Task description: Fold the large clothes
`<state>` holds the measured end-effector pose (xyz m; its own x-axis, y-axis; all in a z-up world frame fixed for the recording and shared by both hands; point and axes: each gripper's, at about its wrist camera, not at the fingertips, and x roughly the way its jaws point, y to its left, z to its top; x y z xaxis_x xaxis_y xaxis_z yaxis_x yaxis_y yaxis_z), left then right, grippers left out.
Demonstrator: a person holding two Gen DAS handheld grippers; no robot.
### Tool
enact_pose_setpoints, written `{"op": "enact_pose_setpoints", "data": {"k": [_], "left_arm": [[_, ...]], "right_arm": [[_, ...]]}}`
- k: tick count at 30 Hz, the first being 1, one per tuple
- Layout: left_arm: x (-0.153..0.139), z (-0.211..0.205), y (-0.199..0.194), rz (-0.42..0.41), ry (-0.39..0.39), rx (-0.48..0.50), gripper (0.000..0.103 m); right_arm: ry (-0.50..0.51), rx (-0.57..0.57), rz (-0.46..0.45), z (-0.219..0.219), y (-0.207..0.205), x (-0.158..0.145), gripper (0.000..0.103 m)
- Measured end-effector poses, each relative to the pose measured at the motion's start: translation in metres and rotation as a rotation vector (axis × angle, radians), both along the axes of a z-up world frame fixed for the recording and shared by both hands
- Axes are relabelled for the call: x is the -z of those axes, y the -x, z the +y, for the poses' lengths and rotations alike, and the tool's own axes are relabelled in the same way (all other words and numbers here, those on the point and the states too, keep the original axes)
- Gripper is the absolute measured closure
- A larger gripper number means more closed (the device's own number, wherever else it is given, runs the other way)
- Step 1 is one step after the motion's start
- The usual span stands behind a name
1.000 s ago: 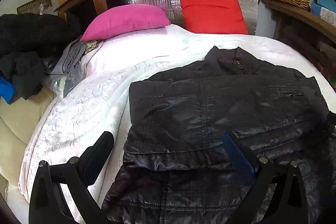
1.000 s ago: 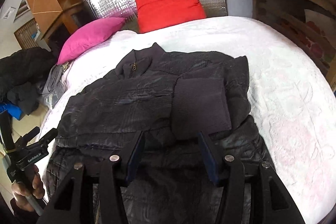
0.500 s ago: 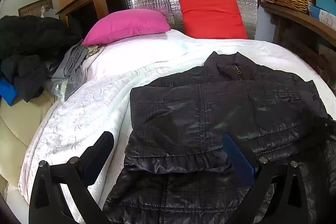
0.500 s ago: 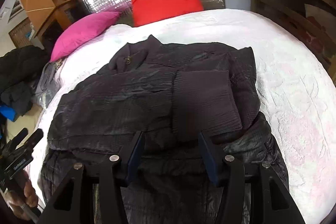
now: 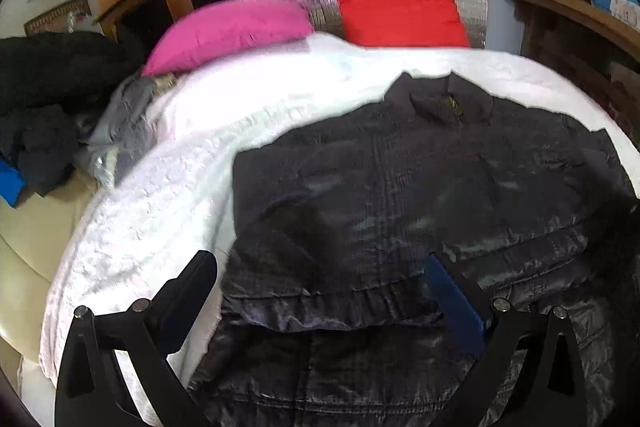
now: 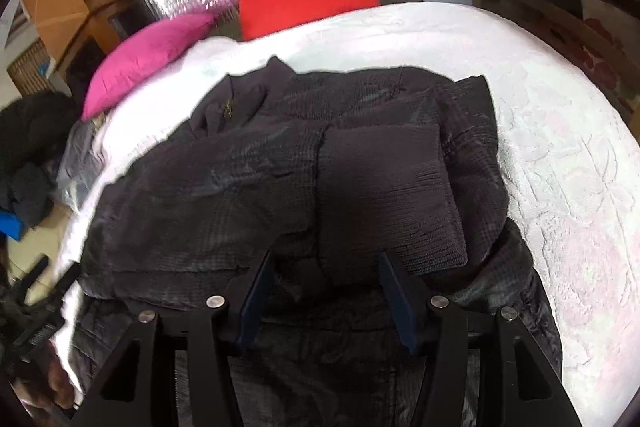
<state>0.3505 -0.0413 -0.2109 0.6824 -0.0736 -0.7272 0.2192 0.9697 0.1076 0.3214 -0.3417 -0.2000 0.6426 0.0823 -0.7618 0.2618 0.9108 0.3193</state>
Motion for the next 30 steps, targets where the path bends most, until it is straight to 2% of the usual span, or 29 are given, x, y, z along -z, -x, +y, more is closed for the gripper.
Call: {"op": "enact_pose_setpoints", "data": {"k": [4,6,10,19,24,27,30], "left_arm": [[0.023,-0.008,-0.013,0.133,0.015,0.034,0.000],[0.035,-0.015,-0.017,0.179,-0.009,0.041,0.000],[0.034,-0.023,-0.013,0.143,-0.060,0.049,0.000],[0.015,0.005,0.009,0.072,-0.007,0.027,0.000],[0.010,0.040,0.039,0.031,0.002,-0.008,0.000],[0.011,0.065,0.070,-0.004,0.002,-0.040,0.000],[0.015,0.096,0.110,-0.019,0.038,-0.070,0.000]], "right_arm": [[0.024,0.029,-0.078,-0.005,0.011,-0.015,0.044],[0.031,0.034,-0.049,-0.006,0.009,-0.011,0.044],[0.049,0.007,0.051,-0.003,-0.002,0.007,0.044],[0.021,0.020,-0.023,-0.017,0.025,-0.011,0.044],[-0.018,0.059,-0.069,-0.037,0.060,-0.021,0.044],[-0.027,0.085,-0.086,-0.044,0.093,-0.023,0.044],[-0.027,0.090,-0.087,-0.046,0.129,-0.022,0.043]]}}
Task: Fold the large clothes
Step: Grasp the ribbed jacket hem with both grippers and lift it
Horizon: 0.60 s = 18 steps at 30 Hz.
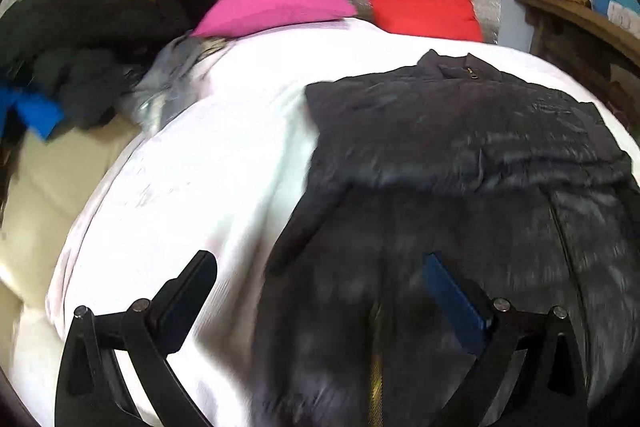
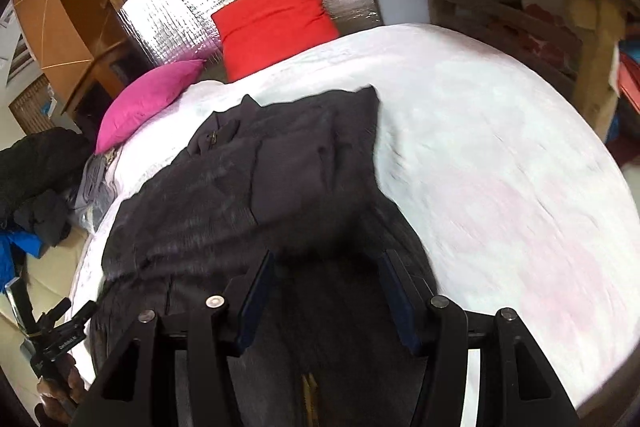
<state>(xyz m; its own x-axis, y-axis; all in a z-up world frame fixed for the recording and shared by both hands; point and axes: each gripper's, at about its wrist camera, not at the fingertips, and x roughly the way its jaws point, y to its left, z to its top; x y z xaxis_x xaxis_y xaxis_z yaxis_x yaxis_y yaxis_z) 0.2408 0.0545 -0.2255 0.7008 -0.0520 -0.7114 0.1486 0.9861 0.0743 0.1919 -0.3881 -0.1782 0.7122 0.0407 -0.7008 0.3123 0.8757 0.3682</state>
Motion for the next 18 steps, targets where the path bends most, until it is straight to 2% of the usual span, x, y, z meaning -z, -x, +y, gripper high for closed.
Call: {"op": "enact_pose_setpoints", "data": {"k": [5,8,12,16,18], "left_arm": [[0.014,0.034,0.057,-0.013,-0.006,-0.026,0.000],[0.028,0.041,0.079,0.036,-0.010,-0.008,0.000],[0.045,0.041,0.097,0.141,0.018,0.023,0.000],[0.055,0.037,0.106,0.219,0.057,0.056,0.000],[0.062,0.038,0.106,0.253,0.049,0.042,0.000]], "right_arm": [[-0.009,-0.003,0.011,-0.002,0.068,0.011,0.041],[-0.019,-0.016,0.038,0.001,0.101,0.020,0.041],[-0.050,-0.060,0.149,0.013,0.139,0.045,0.037],[-0.107,-0.125,0.263,0.027,0.155,0.074,0.033],[-0.091,-0.156,0.327,0.037,0.153,0.087,0.032]]}}
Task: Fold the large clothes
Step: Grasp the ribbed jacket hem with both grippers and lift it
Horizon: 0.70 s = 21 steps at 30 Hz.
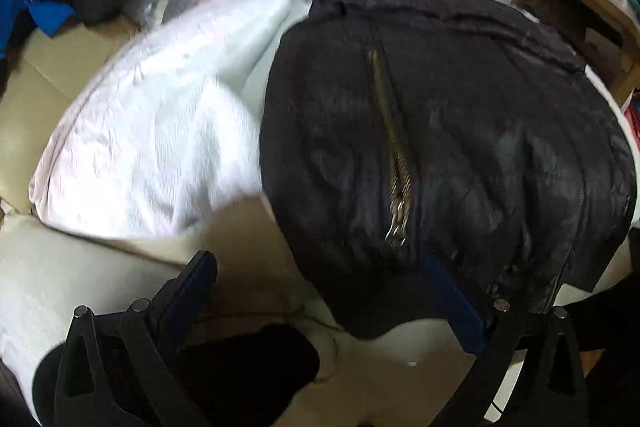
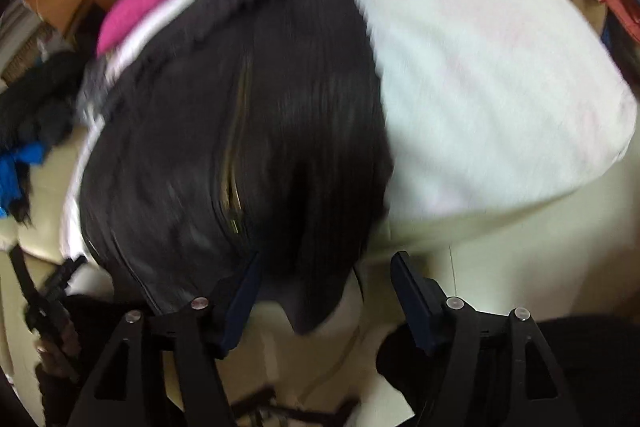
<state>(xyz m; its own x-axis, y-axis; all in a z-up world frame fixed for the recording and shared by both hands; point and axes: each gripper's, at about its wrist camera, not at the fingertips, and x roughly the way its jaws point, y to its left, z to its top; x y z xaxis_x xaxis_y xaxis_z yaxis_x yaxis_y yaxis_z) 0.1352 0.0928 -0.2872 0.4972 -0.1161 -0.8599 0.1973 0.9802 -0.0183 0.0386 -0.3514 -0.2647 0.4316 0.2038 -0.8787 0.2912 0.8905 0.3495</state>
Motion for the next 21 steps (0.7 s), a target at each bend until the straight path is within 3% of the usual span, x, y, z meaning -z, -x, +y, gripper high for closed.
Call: {"op": "enact_pose_setpoints", "data": {"k": [4,8,15,19,21], "left_arm": [[0.014,0.016,-0.005,0.076,0.055,-0.053,0.000],[0.034,0.020,-0.016,0.161,0.114,-0.052,0.000],[0.047,0.011,-0.020,0.173,0.165,-0.015,0.001],[0.052,0.014,-0.015,0.180,0.224,-0.006,0.022],[0.057,0.010,-0.008,0.185,0.213,-0.002,0.023]], "right_arm": [[0.054,-0.068,0.071,0.017,-0.014,0.022,0.031],[0.094,-0.067,0.129,0.021,-0.029,0.047,0.031],[0.074,-0.068,0.127,0.019,-0.036,0.059,0.031],[0.061,-0.061,0.117,0.017,-0.036,0.060,0.031],[0.066,-0.062,0.112,0.015,-0.034,0.060,0.031]]}}
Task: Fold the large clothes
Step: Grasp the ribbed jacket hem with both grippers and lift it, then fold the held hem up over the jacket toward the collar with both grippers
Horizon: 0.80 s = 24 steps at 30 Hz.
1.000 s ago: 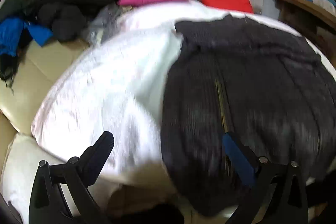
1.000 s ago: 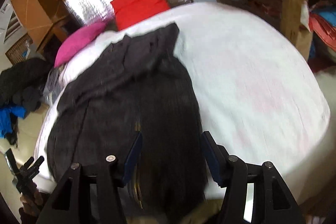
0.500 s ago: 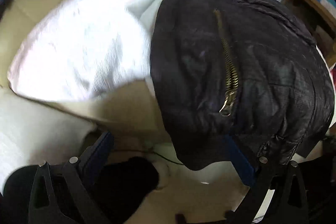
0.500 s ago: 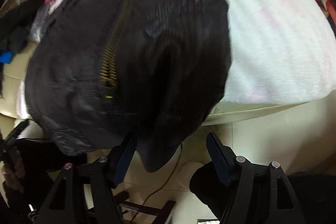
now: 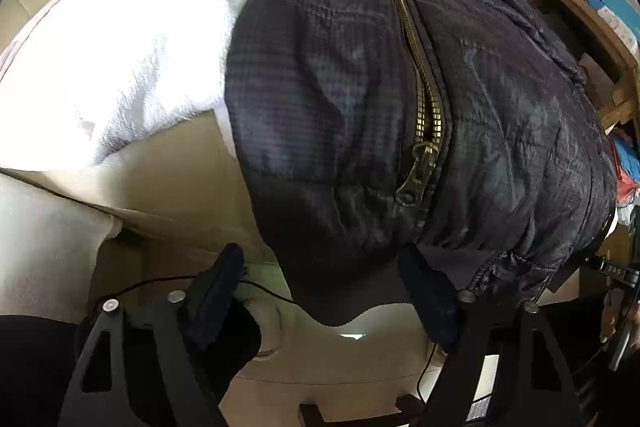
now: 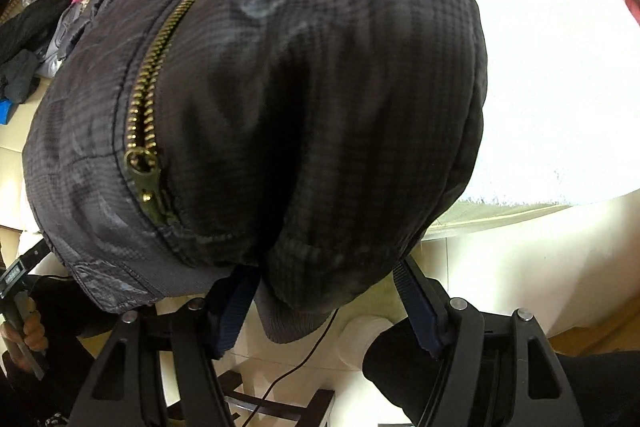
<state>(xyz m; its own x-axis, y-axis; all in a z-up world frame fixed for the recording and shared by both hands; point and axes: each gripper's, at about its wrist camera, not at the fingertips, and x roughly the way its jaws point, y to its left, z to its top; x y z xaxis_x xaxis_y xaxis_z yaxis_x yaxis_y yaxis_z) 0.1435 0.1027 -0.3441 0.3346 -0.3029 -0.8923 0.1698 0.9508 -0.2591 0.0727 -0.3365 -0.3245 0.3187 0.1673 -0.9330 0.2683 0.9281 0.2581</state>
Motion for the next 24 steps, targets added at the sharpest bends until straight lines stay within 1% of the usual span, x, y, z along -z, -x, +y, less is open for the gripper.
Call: {"op": "enact_pose_setpoints", "data": {"k": [2,5,7,8,12,14,16,17,18,19,20,21,22,23,24], "left_arm": [[0.004,-0.002,-0.001,0.015,-0.018,0.003,0.023],[0.013,-0.003,0.006,0.040,-0.027,-0.005,0.020],[0.018,-0.002,0.007,0.050,-0.029,-0.010,0.015],[0.020,-0.002,0.008,0.051,-0.028,-0.008,0.014],[0.035,-0.017,0.005,0.084,-0.004,0.032,0.014],[0.039,-0.019,-0.001,0.084,0.016,0.046,0.014],[0.039,-0.021,-0.002,0.070,0.052,0.055,0.015],[0.037,-0.022,-0.002,0.059,0.068,0.056,0.019],[0.036,-0.023,-0.001,0.050,0.080,0.059,0.028],[0.035,-0.023,0.000,0.041,0.079,0.060,0.033],[0.036,-0.025,0.001,0.037,0.075,0.059,0.036],[0.037,-0.026,0.002,0.033,0.070,0.060,0.042],[0.037,-0.026,0.002,0.030,0.069,0.060,0.045],[0.034,-0.026,0.004,0.030,0.070,0.059,0.046],[0.033,-0.026,0.004,0.031,0.074,0.059,0.046]], "right_arm": [[-0.006,0.005,0.002,0.003,0.001,0.001,0.031],[-0.017,0.008,0.005,0.003,0.004,0.001,0.031],[-0.034,0.011,0.006,0.001,0.006,0.000,0.031],[-0.041,0.012,0.004,-0.002,0.014,0.000,0.031],[-0.049,0.010,0.002,-0.005,0.016,-0.004,0.031],[-0.045,0.009,0.000,-0.007,0.016,-0.005,0.031],[-0.037,0.006,-0.006,-0.006,0.017,-0.007,0.031],[-0.034,0.005,-0.010,-0.004,0.017,-0.010,0.031],[-0.031,0.004,-0.017,-0.003,0.018,-0.011,0.031],[-0.025,0.002,-0.026,-0.003,0.019,-0.012,0.031],[-0.019,-0.003,-0.034,0.000,0.017,-0.015,0.031],[-0.014,-0.009,-0.042,0.001,0.018,-0.016,0.031],[-0.007,-0.014,-0.054,0.002,0.020,-0.019,0.036],[-0.007,-0.022,-0.066,0.003,0.020,-0.021,0.046],[-0.015,-0.034,-0.074,0.004,0.021,-0.022,0.048]]}}
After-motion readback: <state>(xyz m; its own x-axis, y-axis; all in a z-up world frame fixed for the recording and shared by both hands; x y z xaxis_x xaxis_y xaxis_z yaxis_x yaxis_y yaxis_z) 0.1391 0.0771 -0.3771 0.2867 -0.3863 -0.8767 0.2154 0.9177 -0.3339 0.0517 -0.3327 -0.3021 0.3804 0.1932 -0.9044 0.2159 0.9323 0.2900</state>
